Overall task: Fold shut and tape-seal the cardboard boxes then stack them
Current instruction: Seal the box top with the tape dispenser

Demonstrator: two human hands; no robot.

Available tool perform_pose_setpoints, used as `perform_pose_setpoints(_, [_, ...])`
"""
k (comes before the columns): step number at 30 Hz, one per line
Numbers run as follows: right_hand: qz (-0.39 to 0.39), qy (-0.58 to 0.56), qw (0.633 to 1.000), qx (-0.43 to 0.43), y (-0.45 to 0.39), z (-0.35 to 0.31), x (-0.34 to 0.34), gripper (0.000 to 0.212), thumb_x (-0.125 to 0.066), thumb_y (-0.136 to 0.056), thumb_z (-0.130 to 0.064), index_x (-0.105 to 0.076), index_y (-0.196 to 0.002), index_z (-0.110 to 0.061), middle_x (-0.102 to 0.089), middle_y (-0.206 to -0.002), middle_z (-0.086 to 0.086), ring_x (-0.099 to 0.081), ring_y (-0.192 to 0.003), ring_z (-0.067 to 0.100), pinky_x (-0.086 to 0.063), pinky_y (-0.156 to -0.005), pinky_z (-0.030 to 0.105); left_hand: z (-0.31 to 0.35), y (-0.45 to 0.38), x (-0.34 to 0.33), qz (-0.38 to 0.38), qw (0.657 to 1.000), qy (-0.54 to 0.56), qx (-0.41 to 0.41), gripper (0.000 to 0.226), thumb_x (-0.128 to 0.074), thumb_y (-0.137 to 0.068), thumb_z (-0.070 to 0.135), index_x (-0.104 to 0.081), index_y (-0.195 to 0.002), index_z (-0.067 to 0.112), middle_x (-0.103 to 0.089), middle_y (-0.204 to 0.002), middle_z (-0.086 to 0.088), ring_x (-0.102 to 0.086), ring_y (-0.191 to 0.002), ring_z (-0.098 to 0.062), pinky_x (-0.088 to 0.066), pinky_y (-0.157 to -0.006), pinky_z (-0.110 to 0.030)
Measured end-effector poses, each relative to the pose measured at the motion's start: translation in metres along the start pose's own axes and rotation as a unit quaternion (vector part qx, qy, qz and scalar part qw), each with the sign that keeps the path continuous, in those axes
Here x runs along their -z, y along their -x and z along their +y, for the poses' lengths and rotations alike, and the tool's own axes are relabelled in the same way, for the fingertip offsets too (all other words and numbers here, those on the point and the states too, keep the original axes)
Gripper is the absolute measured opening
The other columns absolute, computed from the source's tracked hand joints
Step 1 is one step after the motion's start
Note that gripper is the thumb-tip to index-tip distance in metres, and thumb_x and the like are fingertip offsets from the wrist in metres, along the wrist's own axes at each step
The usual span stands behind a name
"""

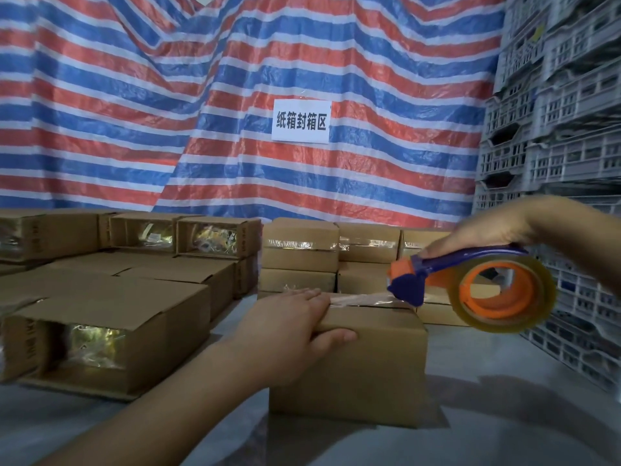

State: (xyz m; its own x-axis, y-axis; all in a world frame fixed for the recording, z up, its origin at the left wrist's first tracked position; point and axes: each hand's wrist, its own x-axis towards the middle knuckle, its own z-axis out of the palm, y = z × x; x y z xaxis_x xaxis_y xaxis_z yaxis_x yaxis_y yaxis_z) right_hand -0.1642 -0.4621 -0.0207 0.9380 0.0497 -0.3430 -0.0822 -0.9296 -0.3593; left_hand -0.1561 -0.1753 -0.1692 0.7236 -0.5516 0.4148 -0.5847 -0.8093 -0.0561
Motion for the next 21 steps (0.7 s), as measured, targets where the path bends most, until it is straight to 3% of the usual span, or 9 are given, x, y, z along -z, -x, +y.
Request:
perform_pose_setpoints(4, [0.021,-0.041,0.999,0.000,-0.007,0.018,-0.014,0.043,-0.059,-0.079,-0.064,-0.066,-0.095,-0.025,-0.070,-0.070,0.000,-0.063,-0.056,0.011,-0.052,-0.055,0.021,0.000,0.002,0.002,-0.019,1.000,0.005,0.003,0.079,-0.023,-0.085,0.080,-0.029,-0.150,0.035,-0.034,-0.156,0.012,-0.035,-0.139,-0.010,-0.029,-0.113,-0.031])
perform_pose_setpoints(8, [0.018,-0.060,0.998,0.016,-0.008,0.026,-0.018,0.037,-0.053,-0.089,-0.061,-0.060,-0.100,-0.027,-0.070,-0.069,-0.002,-0.064,-0.056,0.009,-0.052,-0.055,0.020,0.017,-0.009,0.017,-0.023,0.999,-0.022,0.012,0.079,-0.017,-0.074,0.090,-0.054,-0.118,0.036,-0.062,-0.113,0.015,-0.056,-0.102,-0.005,-0.037,-0.108,-0.036])
perform_pose_setpoints(10, [0.013,-0.069,0.997,0.029,-0.008,0.028,-0.018,0.036,-0.053,-0.089,-0.061,-0.063,-0.102,-0.029,-0.069,-0.068,-0.004,-0.063,-0.055,0.009,-0.051,-0.055,0.019,0.034,-0.021,0.017,-0.028,0.999,-0.029,0.006,0.093,-0.018,-0.074,0.091,-0.045,-0.138,0.028,-0.053,-0.139,0.005,-0.050,-0.125,-0.014,-0.026,-0.117,-0.043])
perform_pose_setpoints(12, [0.009,-0.076,0.996,0.041,-0.007,0.030,-0.020,0.037,-0.051,-0.091,-0.061,-0.074,-0.094,-0.032,-0.069,-0.066,-0.005,-0.062,-0.053,0.008,-0.051,-0.053,0.018,0.054,-0.030,0.014,-0.055,0.998,-0.021,-0.010,0.104,-0.022,-0.075,0.091,-0.019,-0.155,0.024,-0.023,-0.162,0.001,-0.024,-0.147,-0.019,-0.015,-0.117,-0.040])
perform_pose_setpoints(15, [0.007,-0.112,0.993,0.043,-0.009,0.035,-0.023,0.041,-0.054,-0.093,-0.060,-0.080,-0.077,-0.032,-0.068,-0.067,-0.002,-0.061,-0.050,0.009,-0.050,-0.051,0.018,0.069,-0.035,0.004,-0.075,0.997,-0.005,-0.021,0.094,-0.030,-0.083,0.083,-0.021,-0.155,0.023,-0.023,-0.162,-0.002,-0.023,-0.147,-0.019,-0.019,-0.117,-0.038])
perform_pose_setpoints(18, [0.008,-0.126,0.991,0.043,-0.013,0.041,-0.025,0.043,-0.059,-0.087,-0.062,-0.074,-0.100,-0.024,-0.068,-0.069,0.000,-0.061,-0.052,0.010,-0.051,-0.052,0.018,0.067,-0.034,-0.003,-0.047,0.999,-0.015,-0.023,0.084,-0.031,-0.089,0.076,-0.027,-0.153,0.023,-0.028,-0.160,-0.001,-0.027,-0.146,-0.017,-0.021,-0.118,-0.036])
perform_pose_setpoints(21, [-0.002,-0.116,0.993,0.037,-0.011,0.039,-0.019,0.065,-0.064,-0.077,-0.065,-0.065,-0.114,-0.011,-0.069,-0.071,0.001,-0.063,-0.055,0.011,-0.052,-0.054,0.019,0.065,-0.031,-0.002,-0.042,0.999,-0.016,-0.031,0.081,-0.032,-0.090,0.075,-0.029,-0.152,0.024,-0.029,-0.160,0.001,-0.027,-0.146,-0.015,-0.020,-0.117,-0.034])
